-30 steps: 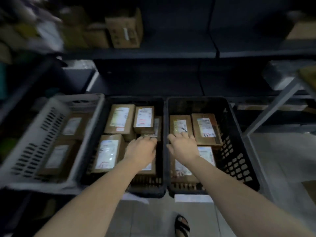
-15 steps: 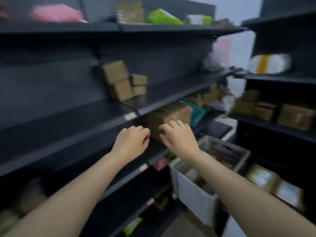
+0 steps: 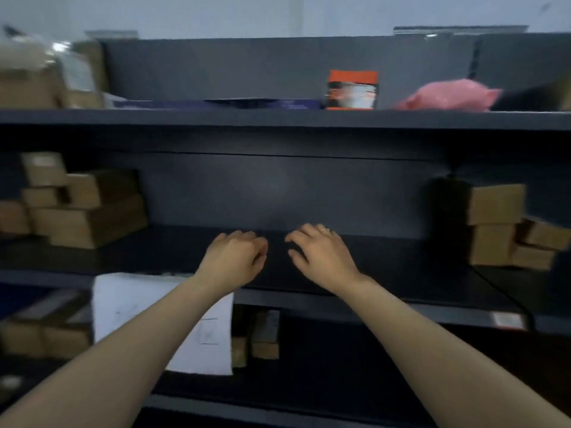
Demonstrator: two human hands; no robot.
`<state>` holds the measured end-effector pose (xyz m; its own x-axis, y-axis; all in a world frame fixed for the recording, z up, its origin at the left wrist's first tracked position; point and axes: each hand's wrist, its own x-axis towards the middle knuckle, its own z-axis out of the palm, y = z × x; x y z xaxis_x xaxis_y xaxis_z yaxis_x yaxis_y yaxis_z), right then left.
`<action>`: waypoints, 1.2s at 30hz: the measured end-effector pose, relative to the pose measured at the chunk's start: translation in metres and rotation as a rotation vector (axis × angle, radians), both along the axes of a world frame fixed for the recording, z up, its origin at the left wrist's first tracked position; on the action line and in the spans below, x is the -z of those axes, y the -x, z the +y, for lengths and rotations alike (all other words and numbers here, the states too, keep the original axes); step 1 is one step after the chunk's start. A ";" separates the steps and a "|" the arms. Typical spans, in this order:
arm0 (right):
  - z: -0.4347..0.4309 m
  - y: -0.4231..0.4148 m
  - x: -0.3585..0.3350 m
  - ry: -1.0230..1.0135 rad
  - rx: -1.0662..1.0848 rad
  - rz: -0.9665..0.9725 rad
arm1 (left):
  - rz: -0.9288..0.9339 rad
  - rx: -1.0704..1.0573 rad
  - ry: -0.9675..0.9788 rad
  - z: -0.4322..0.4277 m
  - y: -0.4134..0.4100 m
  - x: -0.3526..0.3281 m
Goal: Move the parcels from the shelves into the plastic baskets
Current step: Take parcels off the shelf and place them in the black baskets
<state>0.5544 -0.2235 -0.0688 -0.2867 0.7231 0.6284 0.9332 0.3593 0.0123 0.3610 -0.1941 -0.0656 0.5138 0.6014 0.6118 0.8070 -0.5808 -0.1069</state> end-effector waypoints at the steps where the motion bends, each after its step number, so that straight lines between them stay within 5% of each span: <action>1: 0.016 0.020 -0.001 0.011 -0.046 0.000 | -0.009 -0.048 0.003 0.006 0.021 0.001; 13: 0.143 0.264 -0.015 0.131 -0.350 -0.005 | -0.093 -0.397 0.077 0.077 0.266 -0.007; 19: 0.203 0.356 -0.028 0.259 -0.312 0.216 | -0.128 -0.453 0.171 0.147 0.355 -0.023; 27: 0.287 0.414 -0.043 0.372 -0.226 0.442 | -0.469 -0.321 0.234 0.234 0.388 -0.036; 36: 0.397 0.467 -0.053 0.602 -0.163 1.016 | -0.764 -0.326 0.403 0.309 0.397 -0.057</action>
